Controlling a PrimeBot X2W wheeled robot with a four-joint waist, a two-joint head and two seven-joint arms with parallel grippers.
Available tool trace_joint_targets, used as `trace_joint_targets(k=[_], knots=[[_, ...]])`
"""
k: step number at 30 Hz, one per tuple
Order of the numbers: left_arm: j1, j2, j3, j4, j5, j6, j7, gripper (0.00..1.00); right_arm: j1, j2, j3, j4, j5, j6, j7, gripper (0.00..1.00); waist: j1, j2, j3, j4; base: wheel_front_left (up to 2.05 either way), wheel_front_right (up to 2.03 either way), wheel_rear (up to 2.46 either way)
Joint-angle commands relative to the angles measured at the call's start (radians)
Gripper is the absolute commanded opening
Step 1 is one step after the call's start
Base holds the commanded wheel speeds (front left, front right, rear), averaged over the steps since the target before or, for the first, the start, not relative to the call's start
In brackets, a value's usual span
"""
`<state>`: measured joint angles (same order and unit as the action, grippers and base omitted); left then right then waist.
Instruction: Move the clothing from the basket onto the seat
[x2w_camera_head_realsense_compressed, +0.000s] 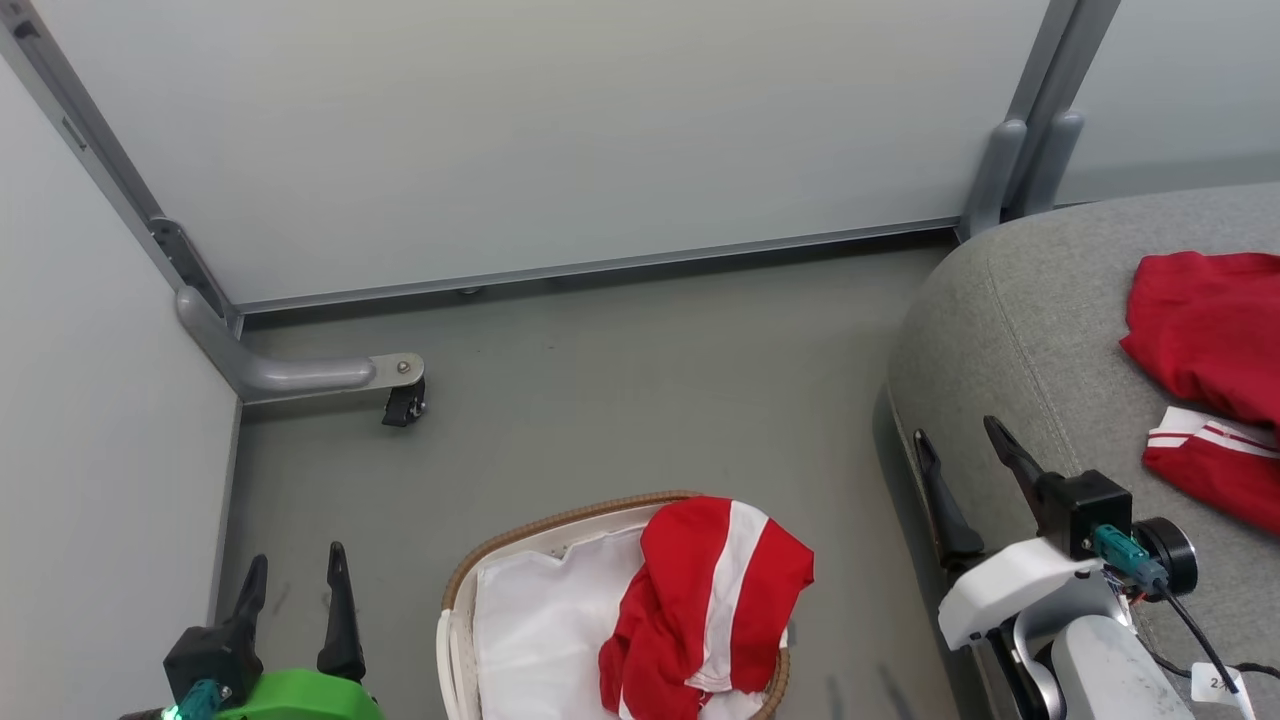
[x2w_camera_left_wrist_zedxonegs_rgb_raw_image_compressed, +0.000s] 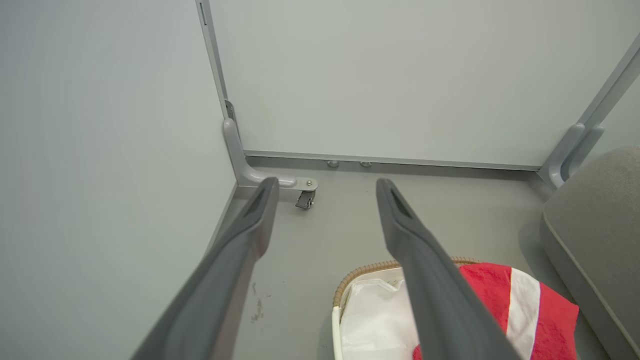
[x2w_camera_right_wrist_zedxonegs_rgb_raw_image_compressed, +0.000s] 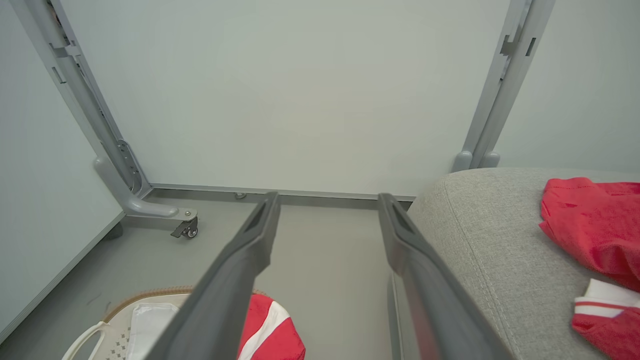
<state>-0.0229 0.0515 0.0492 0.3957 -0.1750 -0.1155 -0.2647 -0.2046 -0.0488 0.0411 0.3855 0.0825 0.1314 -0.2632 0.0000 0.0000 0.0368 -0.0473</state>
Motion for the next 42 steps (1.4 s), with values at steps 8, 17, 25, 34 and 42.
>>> trace_joint_targets(k=[8,17,25,34,42], knots=[[0.041,0.0,-0.033,-0.01,-0.04,0.027,0.001,1.0,0.046,-0.004,-0.012,0.002,0.018,-0.001,-0.002,1.0,0.0,0.0,-0.012,-0.011,0.0,0.0,0.0],[-0.026,0.0,-0.083,-0.005,-0.071,0.021,0.001,1.0,-0.005,-0.004,0.0,-0.022,0.03,-0.001,-0.002,1.0,0.0,0.0,0.073,-0.031,0.0,0.0,0.0],[-0.159,0.001,-0.159,0.067,-0.083,0.001,0.001,1.0,-0.092,-0.004,0.014,-0.073,0.051,-0.001,-0.002,1.0,0.0,0.0,0.236,-0.068,0.0,0.0,0.0],[-0.333,0.002,-0.223,0.176,-0.065,-0.014,0.001,1.0,-0.191,-0.004,0.025,-0.139,0.089,-0.001,-0.002,1.0,0.0,0.0,0.428,-0.114,0.0,0.0,0.0],[-0.472,0.032,-0.297,0.218,-0.084,-0.016,0.001,1.0,-0.275,-0.004,0.045,-0.195,0.113,-0.001,-0.002,1.0,0.0,0.0,0.582,-0.165,0.0,0.0,0.0]])
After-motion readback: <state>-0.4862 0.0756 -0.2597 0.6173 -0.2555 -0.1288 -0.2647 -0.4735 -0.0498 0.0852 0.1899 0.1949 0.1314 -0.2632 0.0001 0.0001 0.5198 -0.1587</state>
